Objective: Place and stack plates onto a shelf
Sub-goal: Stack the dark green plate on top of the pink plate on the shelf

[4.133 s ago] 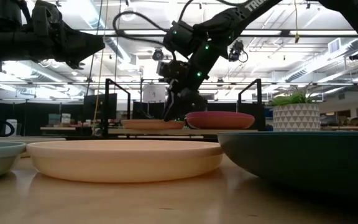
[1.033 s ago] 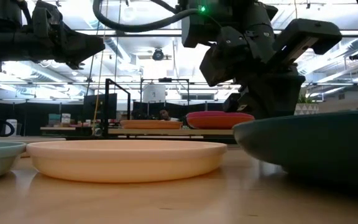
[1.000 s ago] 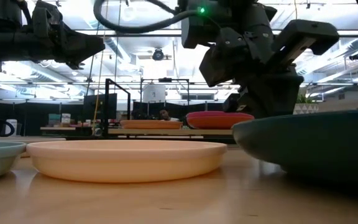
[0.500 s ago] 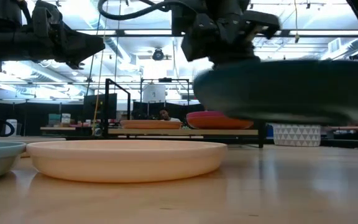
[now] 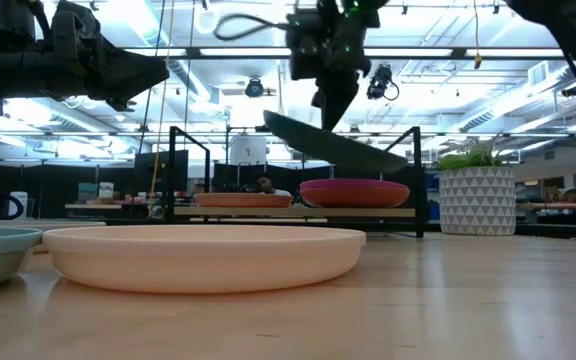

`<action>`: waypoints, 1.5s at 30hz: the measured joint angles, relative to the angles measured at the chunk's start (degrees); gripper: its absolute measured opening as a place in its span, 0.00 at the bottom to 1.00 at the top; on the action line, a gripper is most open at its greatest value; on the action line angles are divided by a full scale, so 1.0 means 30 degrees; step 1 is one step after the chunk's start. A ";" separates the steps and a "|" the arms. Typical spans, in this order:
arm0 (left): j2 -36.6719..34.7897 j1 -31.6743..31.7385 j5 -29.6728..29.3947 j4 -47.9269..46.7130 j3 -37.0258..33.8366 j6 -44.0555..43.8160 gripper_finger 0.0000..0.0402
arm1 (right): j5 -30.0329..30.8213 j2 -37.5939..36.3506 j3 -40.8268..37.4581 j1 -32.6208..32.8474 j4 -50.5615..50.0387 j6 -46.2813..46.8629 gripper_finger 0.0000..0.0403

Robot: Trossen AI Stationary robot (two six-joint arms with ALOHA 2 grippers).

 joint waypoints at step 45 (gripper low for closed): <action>0.0007 0.0002 0.0000 0.0007 0.0000 0.0442 0.35 | 0.2312 0.0029 0.1916 -0.6424 0.1312 -0.2658 0.21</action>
